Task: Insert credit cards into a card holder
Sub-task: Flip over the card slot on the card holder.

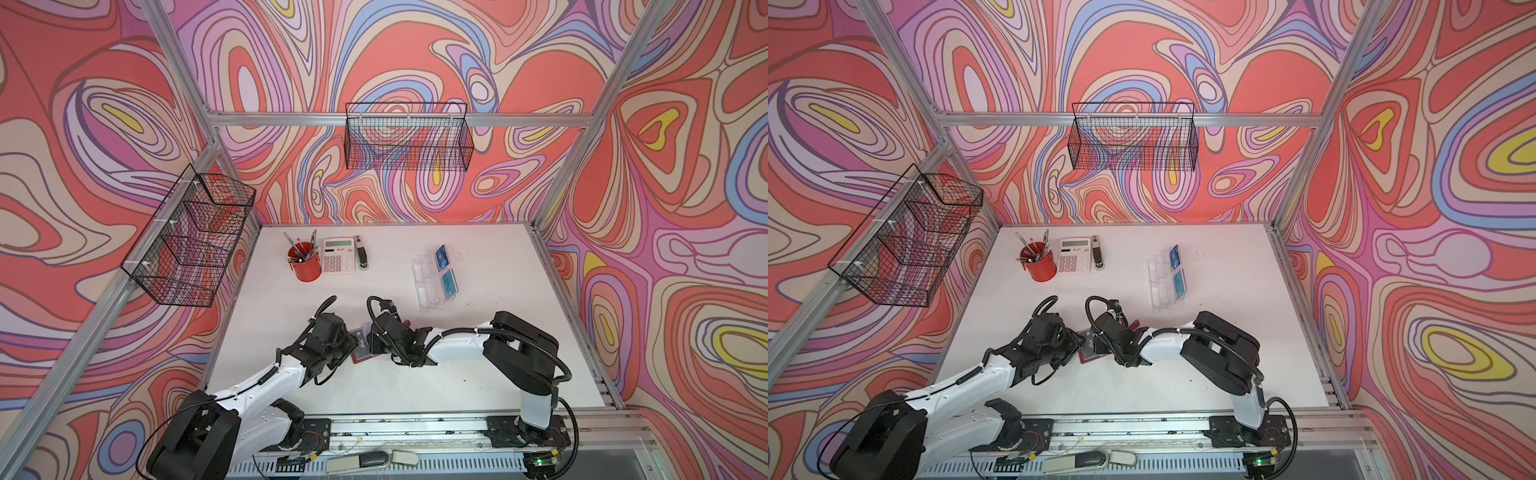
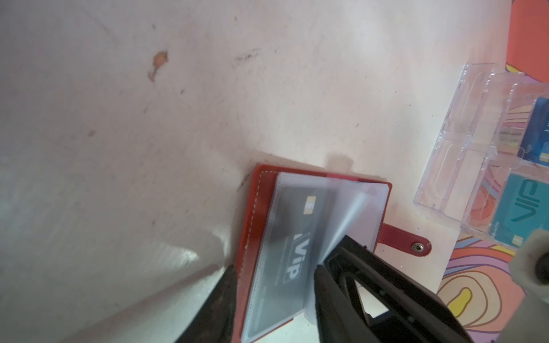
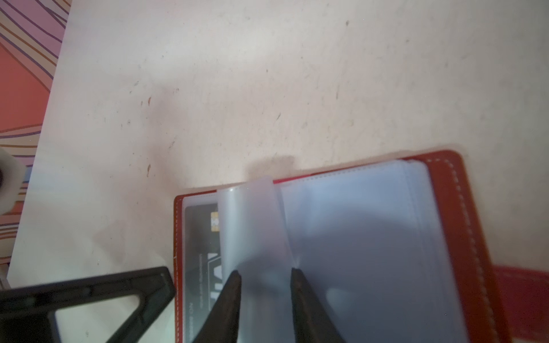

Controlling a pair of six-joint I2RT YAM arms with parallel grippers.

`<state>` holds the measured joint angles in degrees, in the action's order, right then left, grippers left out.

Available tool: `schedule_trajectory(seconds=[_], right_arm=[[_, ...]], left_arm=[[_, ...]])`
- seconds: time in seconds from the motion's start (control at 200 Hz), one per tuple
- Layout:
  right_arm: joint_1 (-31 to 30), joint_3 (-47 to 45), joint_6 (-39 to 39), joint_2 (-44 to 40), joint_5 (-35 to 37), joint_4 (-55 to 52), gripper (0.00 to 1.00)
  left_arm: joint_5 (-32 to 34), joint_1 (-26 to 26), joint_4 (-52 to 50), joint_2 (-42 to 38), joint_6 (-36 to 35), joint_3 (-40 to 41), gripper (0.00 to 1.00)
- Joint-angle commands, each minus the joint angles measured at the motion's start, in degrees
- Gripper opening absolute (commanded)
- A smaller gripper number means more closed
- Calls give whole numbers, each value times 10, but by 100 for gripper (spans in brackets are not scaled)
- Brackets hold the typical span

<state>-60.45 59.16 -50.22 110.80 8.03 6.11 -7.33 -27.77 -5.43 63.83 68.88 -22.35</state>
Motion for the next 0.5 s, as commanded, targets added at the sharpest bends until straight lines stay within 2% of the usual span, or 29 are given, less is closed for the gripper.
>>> schedule_trajectory(seconds=[0.0,0.285,0.386,0.496], right_arm=[[-5,1,-8,24,-27,-1,30],[-5,-17,2,6,-40,35,29],[-5,-20,4,4,-42,39,28],[-5,-22,2,10,-43,43,28]], left_arm=[[8,-2,-51,14,-47,-27,32],[54,-7,-133,-27,-104,-67,34],[15,-7,-66,-40,-115,-53,38],[-36,-11,-7,-13,-130,-50,44]])
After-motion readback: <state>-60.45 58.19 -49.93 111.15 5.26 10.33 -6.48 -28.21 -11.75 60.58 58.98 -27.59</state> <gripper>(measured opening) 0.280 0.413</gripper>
